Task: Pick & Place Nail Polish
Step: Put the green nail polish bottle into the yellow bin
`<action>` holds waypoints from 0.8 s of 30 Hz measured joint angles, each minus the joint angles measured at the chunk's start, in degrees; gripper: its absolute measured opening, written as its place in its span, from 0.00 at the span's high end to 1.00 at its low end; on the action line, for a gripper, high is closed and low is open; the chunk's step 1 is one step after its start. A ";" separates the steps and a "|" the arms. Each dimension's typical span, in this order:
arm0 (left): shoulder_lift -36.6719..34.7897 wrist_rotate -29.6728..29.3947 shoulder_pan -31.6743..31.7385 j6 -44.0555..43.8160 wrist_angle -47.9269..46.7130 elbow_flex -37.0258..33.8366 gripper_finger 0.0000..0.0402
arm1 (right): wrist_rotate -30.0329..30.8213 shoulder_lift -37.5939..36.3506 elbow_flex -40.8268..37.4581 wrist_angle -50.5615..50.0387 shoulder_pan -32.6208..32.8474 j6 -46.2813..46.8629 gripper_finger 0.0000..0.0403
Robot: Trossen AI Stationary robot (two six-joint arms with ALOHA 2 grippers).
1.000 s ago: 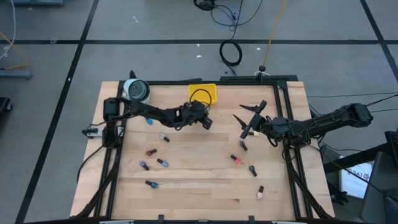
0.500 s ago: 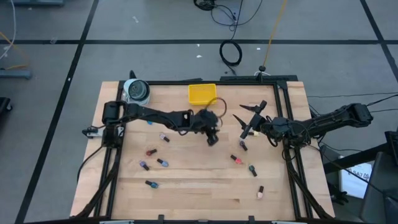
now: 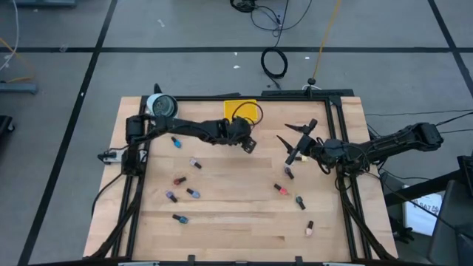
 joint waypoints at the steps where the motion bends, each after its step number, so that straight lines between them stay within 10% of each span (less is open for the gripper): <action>1: 0.82 -0.66 0.19 -0.79 -0.16 0.13 0.31 | 0.00 -0.02 0.00 0.12 0.00 -0.15 0.44; 7: 5.91 -2.84 0.84 -1.67 -2.08 2.82 0.26 | 0.02 0.00 0.02 0.11 0.11 -0.26 0.44; 24: 9.53 -4.48 2.66 -1.07 -9.25 6.64 0.49 | 0.17 0.00 0.02 -0.35 0.11 0.42 0.44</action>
